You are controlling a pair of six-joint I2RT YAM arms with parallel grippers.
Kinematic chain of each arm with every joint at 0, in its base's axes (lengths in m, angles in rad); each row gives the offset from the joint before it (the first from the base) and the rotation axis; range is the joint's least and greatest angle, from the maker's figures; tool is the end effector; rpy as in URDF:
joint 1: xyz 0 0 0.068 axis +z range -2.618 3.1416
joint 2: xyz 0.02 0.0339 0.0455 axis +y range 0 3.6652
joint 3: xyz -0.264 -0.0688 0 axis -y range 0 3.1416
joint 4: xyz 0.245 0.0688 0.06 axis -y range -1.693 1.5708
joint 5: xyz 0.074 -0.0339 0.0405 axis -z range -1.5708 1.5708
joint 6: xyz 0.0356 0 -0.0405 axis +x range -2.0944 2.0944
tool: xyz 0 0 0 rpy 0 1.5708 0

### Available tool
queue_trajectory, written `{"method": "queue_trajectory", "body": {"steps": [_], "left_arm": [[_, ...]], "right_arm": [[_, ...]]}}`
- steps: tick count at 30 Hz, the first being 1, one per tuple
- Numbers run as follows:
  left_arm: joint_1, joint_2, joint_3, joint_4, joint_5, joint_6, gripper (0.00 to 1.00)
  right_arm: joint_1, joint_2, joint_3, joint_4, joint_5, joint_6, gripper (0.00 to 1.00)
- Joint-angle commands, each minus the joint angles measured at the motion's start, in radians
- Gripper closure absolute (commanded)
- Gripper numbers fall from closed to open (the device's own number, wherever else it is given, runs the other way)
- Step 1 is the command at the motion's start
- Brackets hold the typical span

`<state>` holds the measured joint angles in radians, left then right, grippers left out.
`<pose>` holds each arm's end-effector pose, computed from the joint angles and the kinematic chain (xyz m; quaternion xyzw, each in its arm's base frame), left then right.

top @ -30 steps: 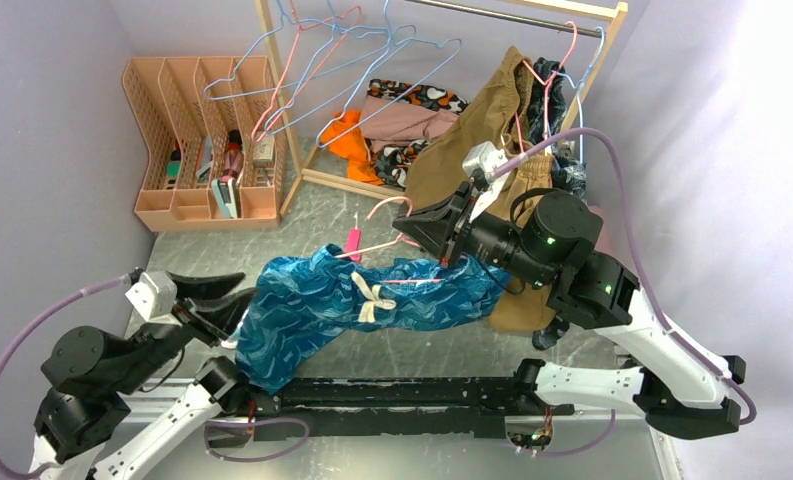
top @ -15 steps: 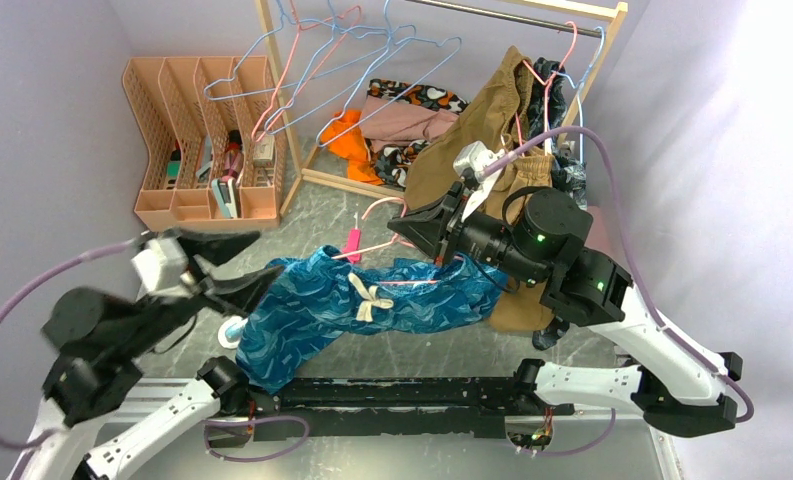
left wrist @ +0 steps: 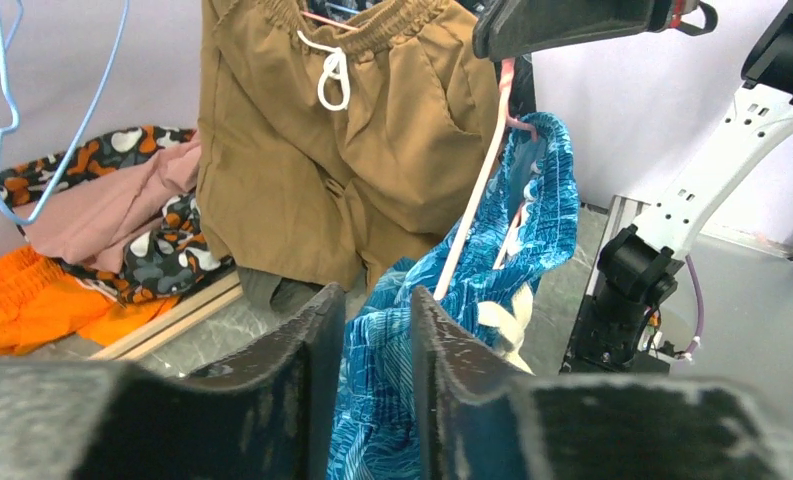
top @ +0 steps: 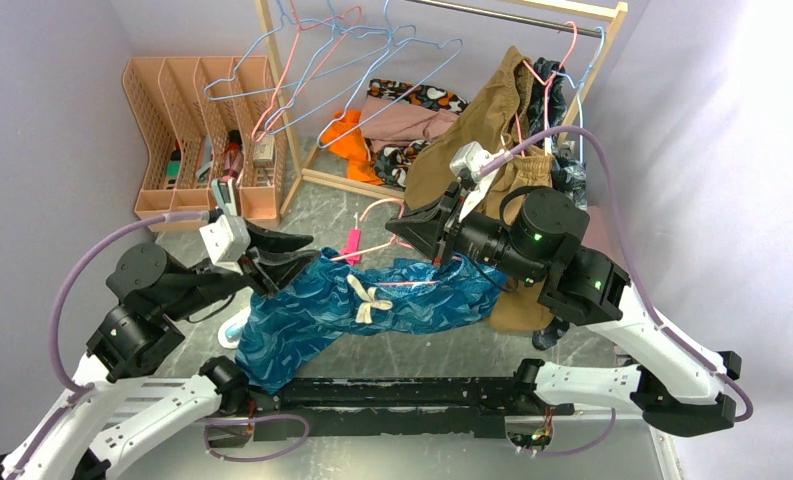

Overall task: Place the shorts on the hanger
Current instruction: Hang the shorts on the hanger.

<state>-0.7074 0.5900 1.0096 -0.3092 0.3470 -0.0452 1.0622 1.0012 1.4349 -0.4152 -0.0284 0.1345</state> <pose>0.0733 -0.0786 0.4268 0.3352 0.5795 -0.3768 0.6402 0.0889 0.1615 0.4952 -0.3224 0.6219 0.4101 0.5840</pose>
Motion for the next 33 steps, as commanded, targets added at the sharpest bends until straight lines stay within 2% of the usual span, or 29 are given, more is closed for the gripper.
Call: {"method": "queue_trajectory", "body": {"steps": [1, 3, 5, 7, 10, 13, 16, 22, 27, 33], "left_arm": [[0.005, -0.019, -0.022, 0.081, 0.056, -0.001, 0.68], [0.005, -0.024, -0.031, 0.087, 0.069, -0.009, 0.67], [0.006, -0.021, -0.035, 0.084, 0.072, -0.015, 0.52], [0.005, -0.018, -0.038, 0.073, 0.071, -0.018, 0.43], [0.005, -0.013, -0.045, 0.057, 0.070, -0.016, 0.40], [0.005, -0.011, -0.052, 0.045, 0.064, -0.018, 0.44], [0.005, -0.016, -0.065, 0.054, 0.075, -0.023, 0.54], [0.006, -0.027, -0.072, 0.085, 0.084, -0.052, 0.87], [0.006, -0.050, -0.075, 0.109, 0.071, -0.069, 0.93], [0.006, -0.084, -0.069, 0.123, 0.061, -0.081, 0.93]], "right_arm": [[0.001, -0.015, -0.002, 0.067, 0.001, 0.006, 1.00], [0.002, -0.016, -0.005, 0.069, 0.001, 0.005, 1.00], [0.001, -0.016, -0.007, 0.072, 0.000, 0.006, 1.00], [0.001, -0.016, -0.007, 0.072, -0.002, 0.007, 1.00], [0.001, -0.015, -0.007, 0.074, -0.004, 0.008, 1.00], [0.001, -0.014, -0.008, 0.073, -0.004, 0.008, 1.00], [0.001, -0.015, -0.011, 0.073, -0.004, 0.010, 1.00], [0.001, -0.015, -0.017, 0.076, -0.002, 0.012, 1.00], [0.001, -0.019, -0.021, 0.074, 0.009, 0.010, 1.00], [0.001, -0.027, -0.024, 0.072, 0.048, 0.010, 1.00]]}}
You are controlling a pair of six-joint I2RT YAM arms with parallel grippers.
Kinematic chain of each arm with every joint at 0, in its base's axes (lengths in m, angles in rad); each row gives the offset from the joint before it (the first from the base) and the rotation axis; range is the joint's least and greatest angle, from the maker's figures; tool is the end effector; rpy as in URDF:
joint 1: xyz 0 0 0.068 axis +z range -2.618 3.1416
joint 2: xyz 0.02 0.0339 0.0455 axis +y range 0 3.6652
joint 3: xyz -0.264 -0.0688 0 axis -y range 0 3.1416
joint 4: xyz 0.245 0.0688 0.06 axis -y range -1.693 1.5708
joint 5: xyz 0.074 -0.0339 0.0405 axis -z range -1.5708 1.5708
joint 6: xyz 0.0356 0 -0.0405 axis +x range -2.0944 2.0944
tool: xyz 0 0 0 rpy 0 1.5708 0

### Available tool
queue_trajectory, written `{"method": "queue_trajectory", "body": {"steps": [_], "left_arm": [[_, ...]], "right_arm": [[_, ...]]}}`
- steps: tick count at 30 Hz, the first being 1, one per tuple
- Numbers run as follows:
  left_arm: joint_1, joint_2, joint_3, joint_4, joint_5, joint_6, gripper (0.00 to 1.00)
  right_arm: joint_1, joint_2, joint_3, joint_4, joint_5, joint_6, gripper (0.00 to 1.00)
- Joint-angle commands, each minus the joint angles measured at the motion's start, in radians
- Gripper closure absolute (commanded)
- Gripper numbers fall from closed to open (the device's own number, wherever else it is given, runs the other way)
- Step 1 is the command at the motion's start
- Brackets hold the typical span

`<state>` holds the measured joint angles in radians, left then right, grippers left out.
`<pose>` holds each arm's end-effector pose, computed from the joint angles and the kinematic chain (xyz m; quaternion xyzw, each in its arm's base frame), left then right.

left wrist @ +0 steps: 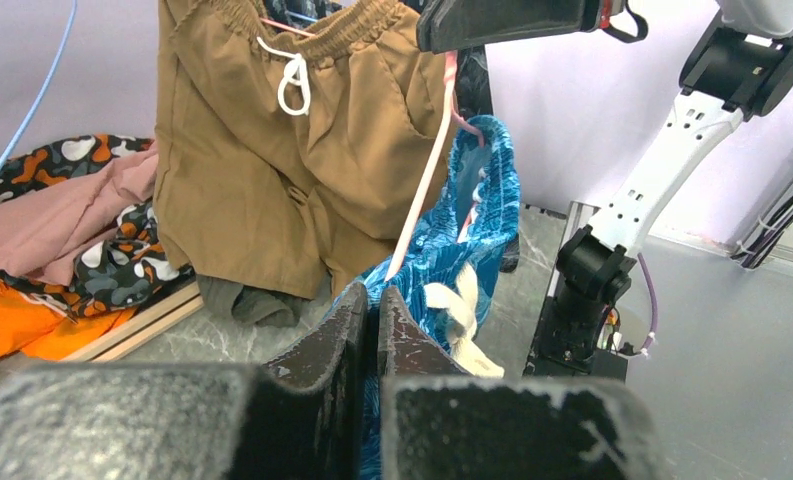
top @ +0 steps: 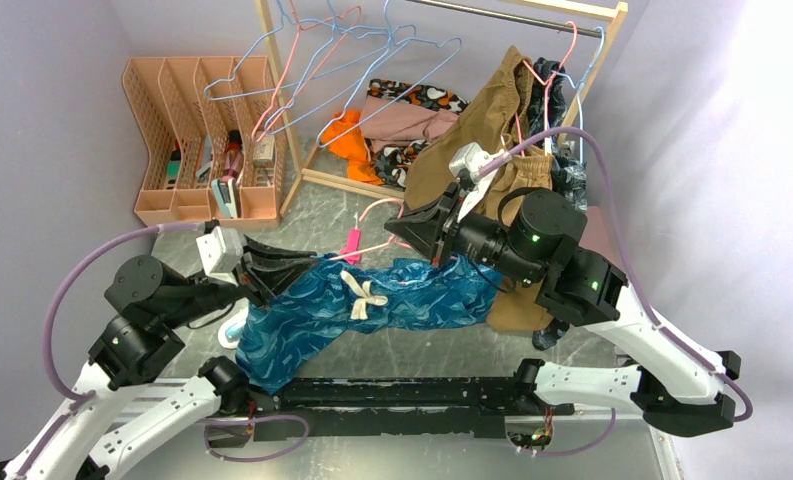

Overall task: Place the shorts on the hanger
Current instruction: Hang the shorts on the hanger.

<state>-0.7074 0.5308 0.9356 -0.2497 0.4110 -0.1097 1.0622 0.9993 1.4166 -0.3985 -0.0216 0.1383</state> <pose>0.0662 -0.0753 0.4153 0.3356 0.5627 -0.4172 0.6299 0.0901 0.1632 0.4918 -0.3191 0.6235 0.4094 0.5847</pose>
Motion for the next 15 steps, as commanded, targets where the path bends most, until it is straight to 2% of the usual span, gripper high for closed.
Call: {"method": "queue_trajectory", "body": {"steps": [1, 7, 11, 15], "left_arm": [[0.005, -0.027, 0.009, 0.058, -0.006, -0.016, 0.93], [0.005, -0.054, 0.026, -0.007, -0.005, -0.011, 0.93], [0.006, -0.064, 0.010, -0.040, 0.082, -0.035, 0.93], [0.006, -0.057, -0.026, -0.038, 0.146, -0.073, 0.93]], "right_arm": [[0.001, -0.024, -0.002, 0.051, 0.053, 0.006, 1.00], [0.001, -0.024, 0.031, 0.014, 0.146, 0.000, 1.00], [0.001, -0.040, 0.028, 0.017, 0.203, 0.005, 1.00], [0.001, -0.066, -0.011, 0.071, 0.188, 0.017, 1.00]]}}
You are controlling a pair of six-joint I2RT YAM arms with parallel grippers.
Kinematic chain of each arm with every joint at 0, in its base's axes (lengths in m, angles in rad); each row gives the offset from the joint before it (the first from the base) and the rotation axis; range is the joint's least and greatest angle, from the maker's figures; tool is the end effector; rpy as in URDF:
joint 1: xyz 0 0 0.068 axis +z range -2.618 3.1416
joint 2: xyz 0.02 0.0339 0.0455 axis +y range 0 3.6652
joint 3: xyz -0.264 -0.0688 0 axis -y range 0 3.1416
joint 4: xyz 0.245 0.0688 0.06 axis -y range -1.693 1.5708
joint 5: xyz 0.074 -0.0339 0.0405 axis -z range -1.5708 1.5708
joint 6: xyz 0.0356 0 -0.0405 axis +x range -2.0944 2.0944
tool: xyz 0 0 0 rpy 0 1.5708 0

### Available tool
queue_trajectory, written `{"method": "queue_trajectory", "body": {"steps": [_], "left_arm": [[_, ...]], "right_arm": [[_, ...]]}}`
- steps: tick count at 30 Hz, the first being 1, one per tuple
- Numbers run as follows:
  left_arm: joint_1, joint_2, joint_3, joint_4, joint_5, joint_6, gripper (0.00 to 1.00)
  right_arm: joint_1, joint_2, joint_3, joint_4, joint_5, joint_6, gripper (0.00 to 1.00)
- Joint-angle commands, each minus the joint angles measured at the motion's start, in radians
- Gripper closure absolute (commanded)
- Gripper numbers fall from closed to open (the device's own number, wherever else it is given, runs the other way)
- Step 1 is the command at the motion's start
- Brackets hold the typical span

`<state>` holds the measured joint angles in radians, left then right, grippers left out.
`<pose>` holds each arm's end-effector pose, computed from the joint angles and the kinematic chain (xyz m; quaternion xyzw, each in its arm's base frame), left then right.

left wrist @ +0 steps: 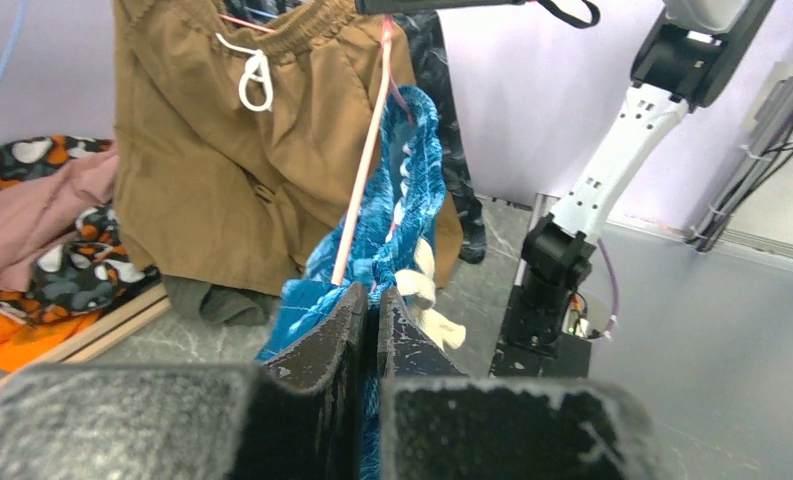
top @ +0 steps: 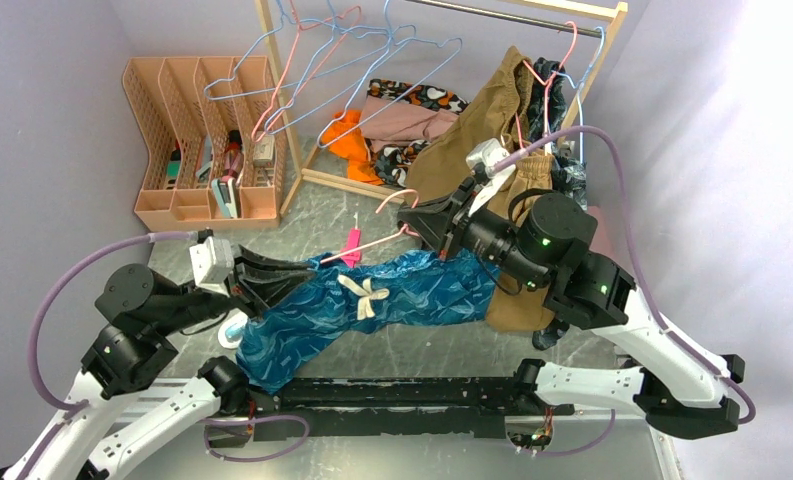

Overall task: Place the shorts on the hanger
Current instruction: Hang the shorts on the hanger.

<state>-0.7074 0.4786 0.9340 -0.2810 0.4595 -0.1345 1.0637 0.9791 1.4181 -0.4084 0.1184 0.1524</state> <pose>0.0533 -0.0663 0.4151 0.3442 0.5512 -0.4384 0.6209 0.0903 0.1538 0.4944 -0.2677 0.6428 0.3756 0.6117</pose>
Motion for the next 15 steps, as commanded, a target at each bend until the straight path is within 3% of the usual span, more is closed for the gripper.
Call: {"method": "queue_trajectory", "body": {"steps": [1, 15], "left_arm": [[0.005, -0.003, -0.034, 0.000, 0.100, -0.056, 0.93], [0.005, 0.099, -0.079, 0.135, 0.174, -0.115, 0.93]], "right_arm": [[-0.001, -0.050, -0.021, 0.093, 0.035, 0.006, 1.00], [-0.001, -0.021, -0.027, 0.129, -0.105, 0.014, 1.00]]}}
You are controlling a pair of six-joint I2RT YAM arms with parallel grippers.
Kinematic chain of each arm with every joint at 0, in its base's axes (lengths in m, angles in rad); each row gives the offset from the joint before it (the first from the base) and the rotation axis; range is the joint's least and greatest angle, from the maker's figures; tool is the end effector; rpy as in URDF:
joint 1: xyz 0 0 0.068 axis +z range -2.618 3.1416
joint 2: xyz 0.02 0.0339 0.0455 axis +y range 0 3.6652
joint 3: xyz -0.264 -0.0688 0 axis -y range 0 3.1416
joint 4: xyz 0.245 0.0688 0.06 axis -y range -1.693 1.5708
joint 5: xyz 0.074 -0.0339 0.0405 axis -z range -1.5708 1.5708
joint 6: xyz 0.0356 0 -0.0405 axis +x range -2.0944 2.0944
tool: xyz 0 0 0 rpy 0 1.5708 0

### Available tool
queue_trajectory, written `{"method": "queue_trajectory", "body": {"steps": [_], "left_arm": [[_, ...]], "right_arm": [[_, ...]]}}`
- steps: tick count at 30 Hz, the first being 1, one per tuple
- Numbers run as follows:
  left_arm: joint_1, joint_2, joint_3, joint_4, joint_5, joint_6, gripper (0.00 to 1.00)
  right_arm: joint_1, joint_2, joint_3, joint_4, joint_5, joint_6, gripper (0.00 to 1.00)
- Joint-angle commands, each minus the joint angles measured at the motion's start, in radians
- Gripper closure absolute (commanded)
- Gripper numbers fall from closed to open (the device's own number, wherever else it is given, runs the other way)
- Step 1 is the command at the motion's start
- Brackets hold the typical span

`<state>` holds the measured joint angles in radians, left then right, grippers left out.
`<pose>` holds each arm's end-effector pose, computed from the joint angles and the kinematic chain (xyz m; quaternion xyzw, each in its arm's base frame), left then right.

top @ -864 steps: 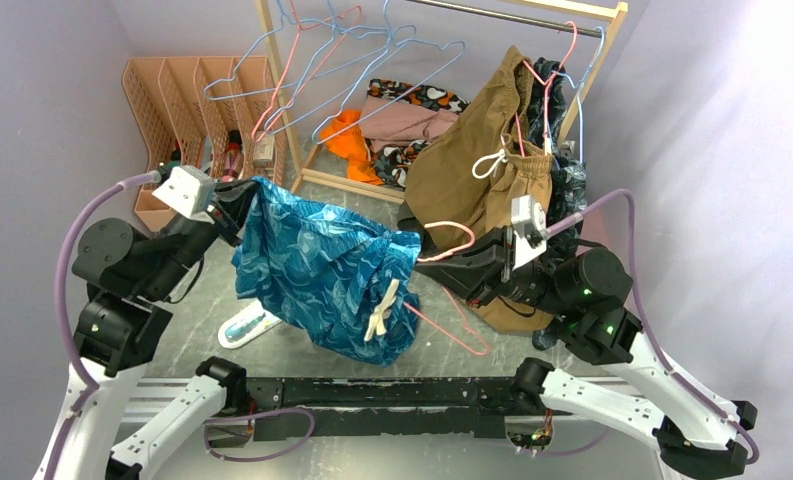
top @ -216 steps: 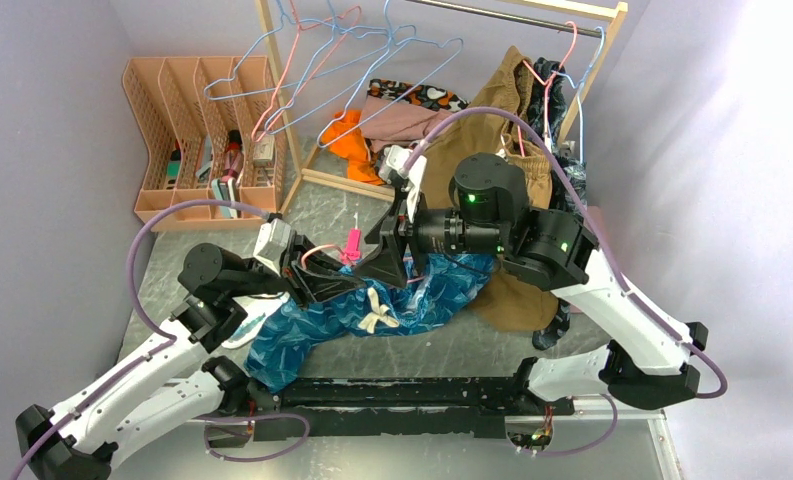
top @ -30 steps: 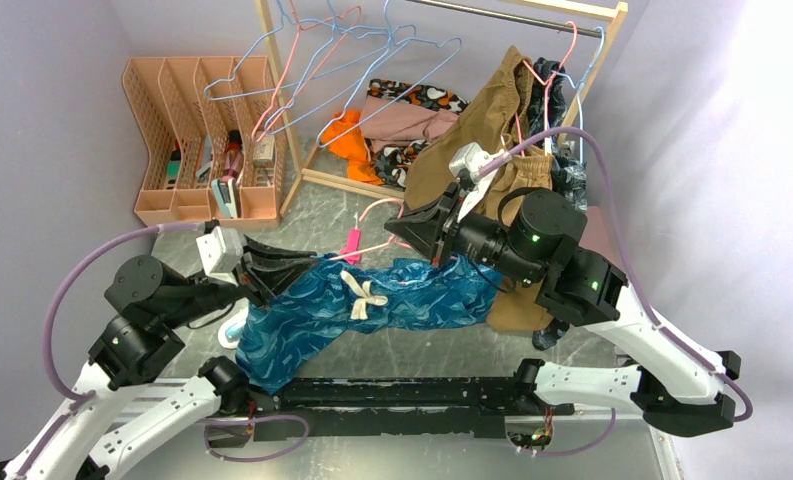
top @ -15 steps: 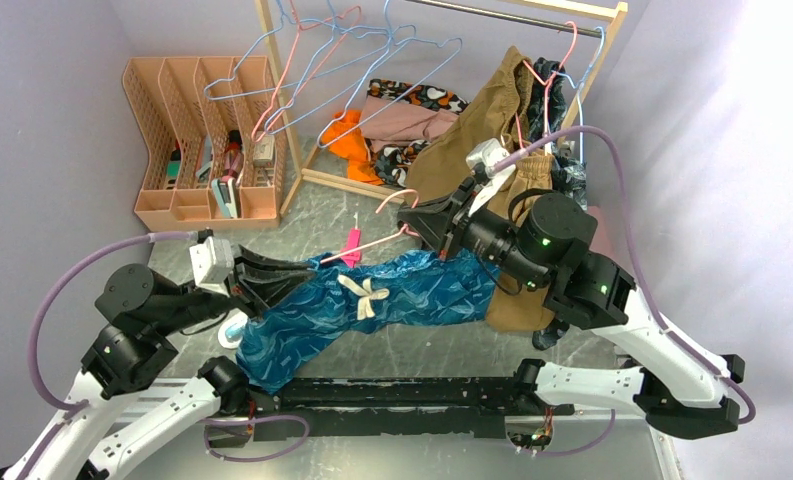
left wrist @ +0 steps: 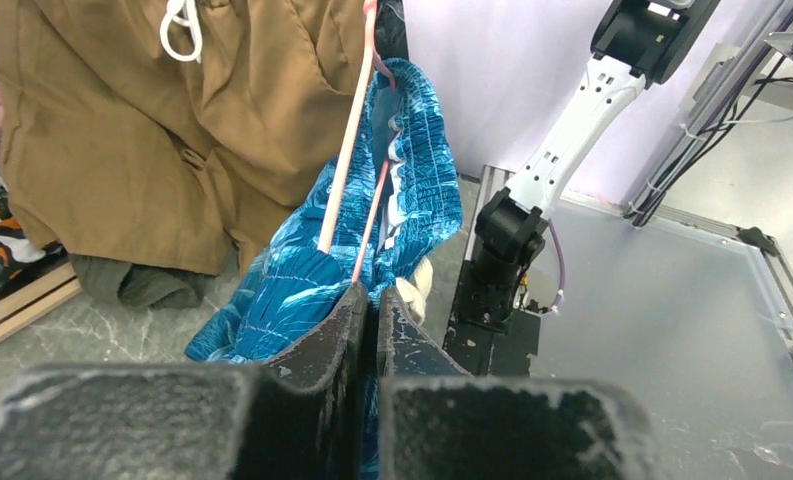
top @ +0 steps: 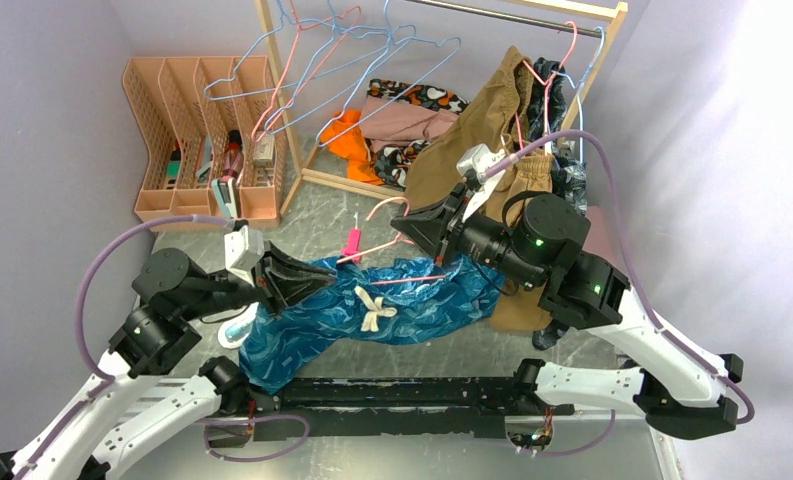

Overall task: Place the shorts on the hanger
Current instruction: Hang the shorts on the hanger.

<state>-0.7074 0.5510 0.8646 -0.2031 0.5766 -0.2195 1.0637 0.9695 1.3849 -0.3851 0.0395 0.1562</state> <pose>0.0731 -0.0881 0.3958 0.3600 0.5694 -0.4890 0.5542 0.0887 0.1568 0.4883 -0.2924 0.6319 0.3998 0.5961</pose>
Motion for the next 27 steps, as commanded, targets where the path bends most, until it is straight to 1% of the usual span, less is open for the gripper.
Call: {"method": "queue_trajectory", "body": {"steps": [1, 2, 3, 4, 5, 8, 10, 13, 17, 19, 23, 27], "left_arm": [[0.006, 0.031, 0.000, 0.043, 0.058, -0.028, 0.92], [0.006, 0.033, 0.013, 0.013, 0.055, -0.022, 0.86], [0.005, 0.031, 0.026, -0.013, 0.051, -0.012, 0.74], [0.005, 0.025, 0.041, -0.039, 0.045, -0.002, 0.58], [0.006, 0.014, 0.052, -0.065, 0.037, 0.010, 0.49], [0.005, -0.048, 0.073, -0.111, 0.004, 0.037, 0.31], [0.005, -0.104, 0.073, -0.125, -0.041, 0.042, 0.23], [0.006, -0.169, 0.082, -0.168, -0.140, 0.060, 0.20], [0.005, -0.204, 0.118, -0.264, -0.319, 0.097, 0.21], [0.006, -0.199, 0.141, -0.273, -0.352, 0.120, 0.21], [0.005, -0.130, 0.216, -0.247, -0.282, 0.174, 0.20], [0.005, 0.006, 0.308, -0.243, -0.107, 0.195, 0.20]], "right_arm": [[-0.001, -0.013, 0.009, 0.102, -0.025, 0.007, 1.00], [-0.001, -0.015, 0.011, 0.098, -0.023, 0.003, 1.00], [0.000, -0.018, 0.014, 0.096, -0.023, -0.001, 1.00], [-0.001, -0.022, 0.015, 0.092, -0.024, -0.006, 1.00], [-0.001, -0.024, 0.016, 0.086, -0.024, -0.012, 1.00], [-0.001, -0.035, 0.017, 0.074, -0.014, -0.031, 1.00], [-0.001, -0.046, 0.012, 0.068, -0.006, -0.041, 1.00], [0.000, -0.059, 0.005, 0.064, -0.011, -0.052, 1.00], [-0.001, -0.061, 0.011, 0.045, -0.057, -0.065, 1.00], [-0.001, -0.058, 0.017, 0.034, -0.092, -0.073, 1.00], [-0.001, -0.048, 0.035, 0.012, -0.167, -0.088, 1.00], [-0.001, -0.034, 0.045, -0.010, -0.222, -0.091, 1.00]]}}
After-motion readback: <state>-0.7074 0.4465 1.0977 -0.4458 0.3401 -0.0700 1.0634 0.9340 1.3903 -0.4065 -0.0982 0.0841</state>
